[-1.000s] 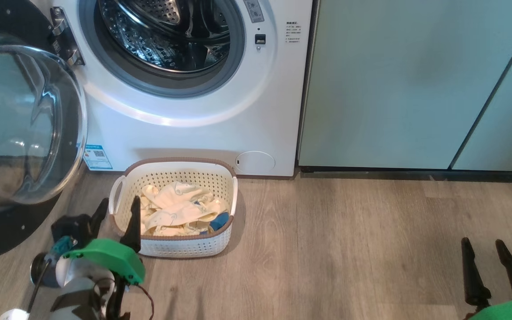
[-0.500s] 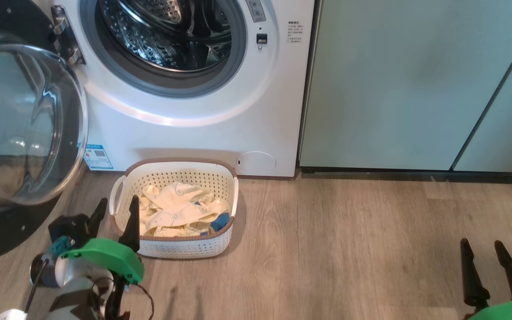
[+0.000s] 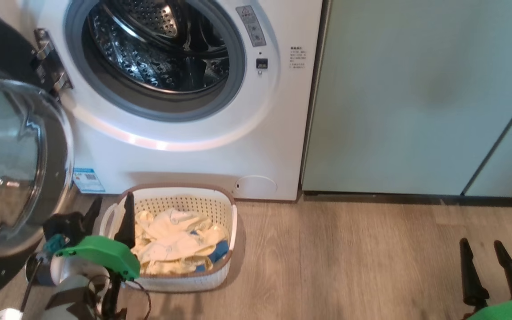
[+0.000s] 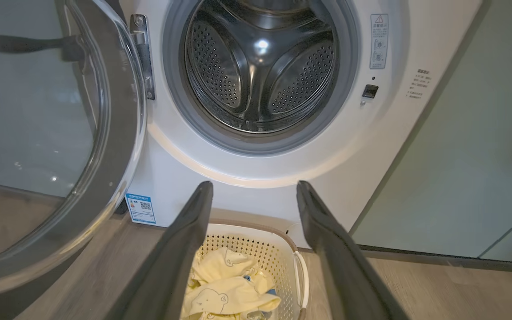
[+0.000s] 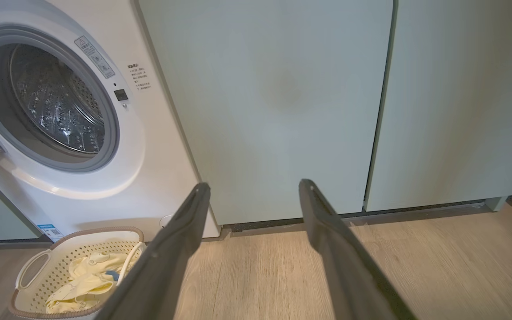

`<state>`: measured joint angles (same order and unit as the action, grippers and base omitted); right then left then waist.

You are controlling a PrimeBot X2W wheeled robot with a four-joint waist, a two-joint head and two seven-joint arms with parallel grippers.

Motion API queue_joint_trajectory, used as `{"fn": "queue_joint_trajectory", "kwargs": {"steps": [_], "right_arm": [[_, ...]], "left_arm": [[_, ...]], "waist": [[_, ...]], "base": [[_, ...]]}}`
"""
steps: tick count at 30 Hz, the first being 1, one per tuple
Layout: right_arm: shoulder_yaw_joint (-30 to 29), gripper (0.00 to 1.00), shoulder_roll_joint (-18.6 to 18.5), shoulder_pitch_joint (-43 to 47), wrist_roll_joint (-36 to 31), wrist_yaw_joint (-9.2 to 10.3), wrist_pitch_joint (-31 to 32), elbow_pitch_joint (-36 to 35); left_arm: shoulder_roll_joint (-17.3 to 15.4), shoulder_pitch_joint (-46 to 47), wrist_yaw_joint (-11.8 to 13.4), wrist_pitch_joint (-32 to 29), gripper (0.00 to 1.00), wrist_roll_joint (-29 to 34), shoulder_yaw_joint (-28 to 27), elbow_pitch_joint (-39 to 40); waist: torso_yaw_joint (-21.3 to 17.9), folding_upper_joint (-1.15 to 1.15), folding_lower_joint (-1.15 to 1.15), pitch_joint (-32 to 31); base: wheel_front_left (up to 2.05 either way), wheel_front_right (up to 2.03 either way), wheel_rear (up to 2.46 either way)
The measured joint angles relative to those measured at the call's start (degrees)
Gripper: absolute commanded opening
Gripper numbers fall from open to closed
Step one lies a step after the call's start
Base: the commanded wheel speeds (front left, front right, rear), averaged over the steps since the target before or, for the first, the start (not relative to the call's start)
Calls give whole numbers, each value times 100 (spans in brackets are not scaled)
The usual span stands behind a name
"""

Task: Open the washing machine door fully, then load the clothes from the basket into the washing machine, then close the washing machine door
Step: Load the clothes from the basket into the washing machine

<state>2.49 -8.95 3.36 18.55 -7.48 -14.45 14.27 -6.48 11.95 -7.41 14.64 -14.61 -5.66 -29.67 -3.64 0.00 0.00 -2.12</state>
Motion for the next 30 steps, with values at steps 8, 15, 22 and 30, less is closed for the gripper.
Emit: {"fn": "queue_joint_trajectory", "kwargs": {"steps": [8, 15, 22, 30], "right_arm": [[0, 100, 2, -2, 1, 0, 0, -1], [-1, 100, 2, -4, 1, 0, 0, -4], [0, 100, 2, -4, 1, 0, 0, -4], [-1, 100, 2, -4, 1, 0, 0, -4]], "left_arm": [[5, 1, 0, -1, 100, 260, 0, 58], [34, -2, 0, -1, 100, 328, -15, 71], [54, -2, 0, 0, 100, 352, -64, 80], [56, -2, -1, -1, 100, 352, -21, 76]], "waist": [[20, 0, 1, 36], [23, 0, 0, 34], [14, 0, 0, 23], [14, 0, 0, 18]], "base": [[143, -143, 0], [41, -41, 0], [0, 0, 0], [0, 0, 0]]}}
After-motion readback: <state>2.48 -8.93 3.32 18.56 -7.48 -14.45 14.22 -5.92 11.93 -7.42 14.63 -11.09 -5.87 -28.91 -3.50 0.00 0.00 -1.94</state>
